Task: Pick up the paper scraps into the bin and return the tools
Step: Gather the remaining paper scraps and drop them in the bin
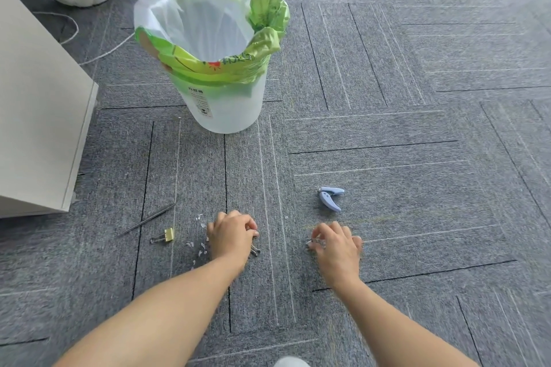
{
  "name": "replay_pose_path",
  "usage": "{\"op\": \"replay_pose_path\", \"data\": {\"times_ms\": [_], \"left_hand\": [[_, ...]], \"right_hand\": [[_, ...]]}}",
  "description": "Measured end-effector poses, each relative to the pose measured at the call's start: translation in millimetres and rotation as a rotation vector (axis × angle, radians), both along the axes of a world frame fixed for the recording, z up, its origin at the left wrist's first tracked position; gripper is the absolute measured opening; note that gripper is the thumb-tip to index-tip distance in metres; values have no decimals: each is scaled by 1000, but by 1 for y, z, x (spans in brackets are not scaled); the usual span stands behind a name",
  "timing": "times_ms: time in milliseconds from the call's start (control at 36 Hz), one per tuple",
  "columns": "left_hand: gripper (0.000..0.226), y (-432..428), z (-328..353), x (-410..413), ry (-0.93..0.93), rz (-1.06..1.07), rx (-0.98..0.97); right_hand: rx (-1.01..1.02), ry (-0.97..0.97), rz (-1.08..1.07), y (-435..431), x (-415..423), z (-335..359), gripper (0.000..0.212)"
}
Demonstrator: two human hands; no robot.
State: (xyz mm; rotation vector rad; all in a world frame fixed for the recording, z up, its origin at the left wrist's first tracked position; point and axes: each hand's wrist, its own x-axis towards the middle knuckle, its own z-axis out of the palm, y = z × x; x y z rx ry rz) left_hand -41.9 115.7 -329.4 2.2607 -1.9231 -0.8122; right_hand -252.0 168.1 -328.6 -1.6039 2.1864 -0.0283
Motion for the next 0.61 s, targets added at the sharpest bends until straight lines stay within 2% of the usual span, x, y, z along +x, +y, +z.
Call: {"op": "replay_pose_path", "data": {"times_ms": [222, 417, 528, 611], "left_hand": [[7, 2, 2, -1, -112, -116, 28], [4, -29, 18, 5, 61, -74, -11], [6, -53, 32, 20, 85, -111, -36], [5, -59, 38, 34, 86, -102, -48]], "right_hand": [[28, 30, 80, 0, 0, -2, 9], [-32, 45, 120, 6, -2, -15, 9], [-54, 59, 140, 6, 5, -18, 13], [-90, 39, 135, -10, 18, -16, 8]]}}
